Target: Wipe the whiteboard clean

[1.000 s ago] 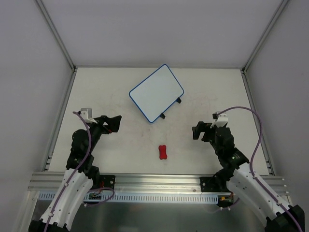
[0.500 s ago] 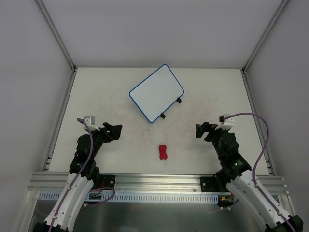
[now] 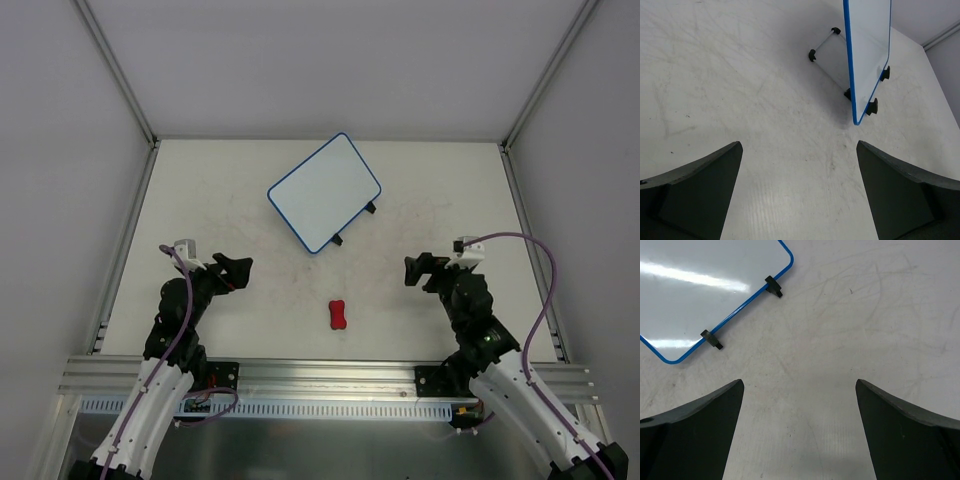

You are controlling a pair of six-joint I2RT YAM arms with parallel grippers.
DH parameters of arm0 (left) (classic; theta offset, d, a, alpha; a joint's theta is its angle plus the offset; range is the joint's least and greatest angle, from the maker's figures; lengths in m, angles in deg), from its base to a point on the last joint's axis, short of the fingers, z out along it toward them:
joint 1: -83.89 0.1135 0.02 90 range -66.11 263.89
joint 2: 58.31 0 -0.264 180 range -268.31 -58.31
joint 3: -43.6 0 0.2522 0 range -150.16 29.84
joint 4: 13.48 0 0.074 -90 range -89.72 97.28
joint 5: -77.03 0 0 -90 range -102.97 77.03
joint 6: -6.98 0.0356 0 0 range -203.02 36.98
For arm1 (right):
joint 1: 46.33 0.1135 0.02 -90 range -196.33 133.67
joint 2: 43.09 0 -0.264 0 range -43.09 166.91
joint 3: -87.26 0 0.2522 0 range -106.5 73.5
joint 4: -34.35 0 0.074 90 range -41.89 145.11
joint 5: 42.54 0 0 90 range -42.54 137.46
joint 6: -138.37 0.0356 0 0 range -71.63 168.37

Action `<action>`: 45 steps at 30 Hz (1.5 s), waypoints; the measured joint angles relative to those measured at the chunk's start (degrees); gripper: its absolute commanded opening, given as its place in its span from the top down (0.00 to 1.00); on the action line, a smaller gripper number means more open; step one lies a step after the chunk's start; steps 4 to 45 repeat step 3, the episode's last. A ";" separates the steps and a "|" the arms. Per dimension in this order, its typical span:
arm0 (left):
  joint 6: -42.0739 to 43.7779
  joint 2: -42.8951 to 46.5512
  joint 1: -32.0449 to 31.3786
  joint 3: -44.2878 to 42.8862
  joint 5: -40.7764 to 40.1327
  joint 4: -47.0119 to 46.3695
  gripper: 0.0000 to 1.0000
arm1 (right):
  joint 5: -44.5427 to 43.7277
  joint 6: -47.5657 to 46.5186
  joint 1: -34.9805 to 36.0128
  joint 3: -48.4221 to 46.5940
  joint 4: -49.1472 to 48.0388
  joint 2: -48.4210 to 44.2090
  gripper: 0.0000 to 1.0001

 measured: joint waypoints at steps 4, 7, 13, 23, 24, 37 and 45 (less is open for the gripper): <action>0.00 -0.02 0.00 0.00 0.00 0.00 0.01 | -0.02 0.02 0.00 0.00 0.00 0.59 0.01; 0.00 -0.02 0.00 0.00 0.00 0.00 0.01 | -0.02 0.02 0.00 0.00 0.00 0.59 0.01; 0.00 -0.02 0.00 0.00 0.00 0.00 0.01 | -0.02 0.02 0.00 0.00 0.00 0.59 0.01; 0.00 -0.02 0.00 0.00 0.00 0.00 0.01 | -0.02 0.02 0.00 0.00 0.00 0.59 0.01; 0.00 -0.02 0.00 0.00 0.00 0.00 0.01 | -0.02 0.02 0.00 0.00 0.00 0.59 0.01; 0.00 -0.02 0.00 0.00 0.00 0.00 0.01 | -0.02 0.02 0.00 0.00 0.00 0.59 0.01; 0.00 -0.02 0.00 0.00 0.00 0.00 0.01 | -0.02 0.02 0.00 0.00 0.00 0.59 0.01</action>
